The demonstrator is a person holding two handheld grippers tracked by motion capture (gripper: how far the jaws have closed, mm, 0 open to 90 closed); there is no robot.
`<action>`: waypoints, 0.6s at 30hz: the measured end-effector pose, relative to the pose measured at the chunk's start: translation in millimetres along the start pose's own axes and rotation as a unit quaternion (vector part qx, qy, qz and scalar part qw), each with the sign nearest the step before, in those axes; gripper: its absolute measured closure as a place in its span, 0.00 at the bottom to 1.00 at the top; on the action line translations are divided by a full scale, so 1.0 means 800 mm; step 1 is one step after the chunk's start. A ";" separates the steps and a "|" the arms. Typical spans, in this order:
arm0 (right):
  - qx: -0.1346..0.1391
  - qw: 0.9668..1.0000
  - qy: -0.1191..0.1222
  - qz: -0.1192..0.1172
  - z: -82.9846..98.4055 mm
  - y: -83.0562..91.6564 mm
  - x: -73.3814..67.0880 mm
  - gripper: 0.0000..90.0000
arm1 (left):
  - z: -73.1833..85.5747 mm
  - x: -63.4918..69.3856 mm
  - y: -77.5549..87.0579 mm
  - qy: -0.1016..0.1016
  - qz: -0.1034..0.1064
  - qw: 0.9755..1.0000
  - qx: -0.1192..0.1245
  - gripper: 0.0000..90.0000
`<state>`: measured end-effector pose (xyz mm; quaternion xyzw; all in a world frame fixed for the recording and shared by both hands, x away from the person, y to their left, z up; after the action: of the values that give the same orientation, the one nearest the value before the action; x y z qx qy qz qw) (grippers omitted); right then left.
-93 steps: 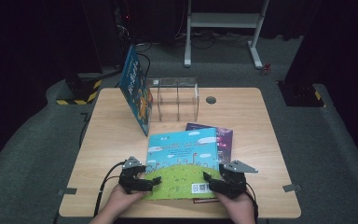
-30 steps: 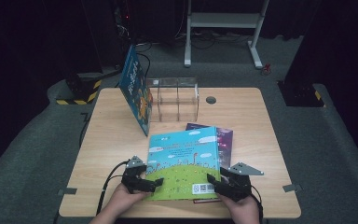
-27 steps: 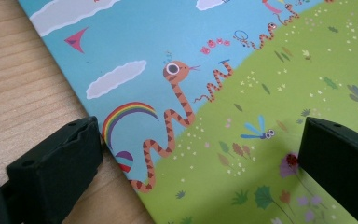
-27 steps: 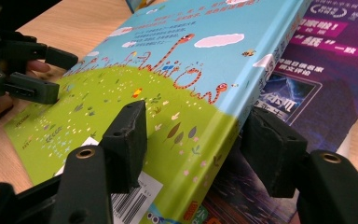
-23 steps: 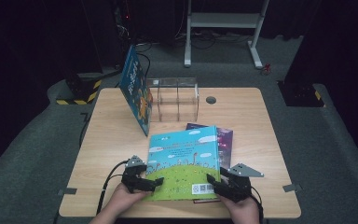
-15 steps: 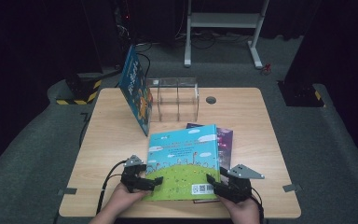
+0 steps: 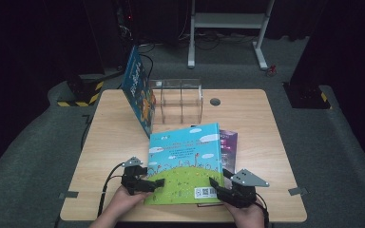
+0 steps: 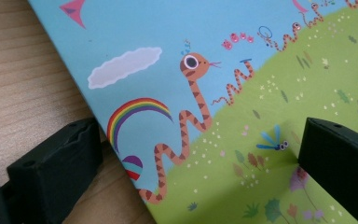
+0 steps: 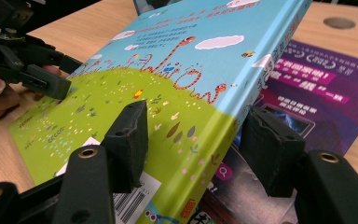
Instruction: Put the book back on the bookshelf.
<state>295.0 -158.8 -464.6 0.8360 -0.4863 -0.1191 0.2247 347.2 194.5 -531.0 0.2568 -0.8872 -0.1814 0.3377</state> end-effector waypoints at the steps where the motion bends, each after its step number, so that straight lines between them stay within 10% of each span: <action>1: 0.003 1.000 0.001 0.001 -0.001 0.001 -0.001 0.47 | 0.000 0.000 0.000 0.000 0.000 1.000 0.001 0.00; 18: 0.032 0.999 0.031 0.006 -0.005 0.008 -0.009 0.47 | -0.003 0.008 0.002 0.006 0.010 1.000 0.007 0.00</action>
<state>288.0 -154.2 -457.8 0.8429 -0.4880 -0.0758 0.2137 344.5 192.2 -525.2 0.2516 -0.8887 -0.1707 0.3433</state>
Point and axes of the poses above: each handheld gripper's, and its own axes: y roughly backward along the jaws, z roughly out of its underside, x roughly to its right, the point moved 1 cm from there along -y, roughly forward along the jaws, and after that the axes turned 10 degrees about z, right-handed, at the moved point
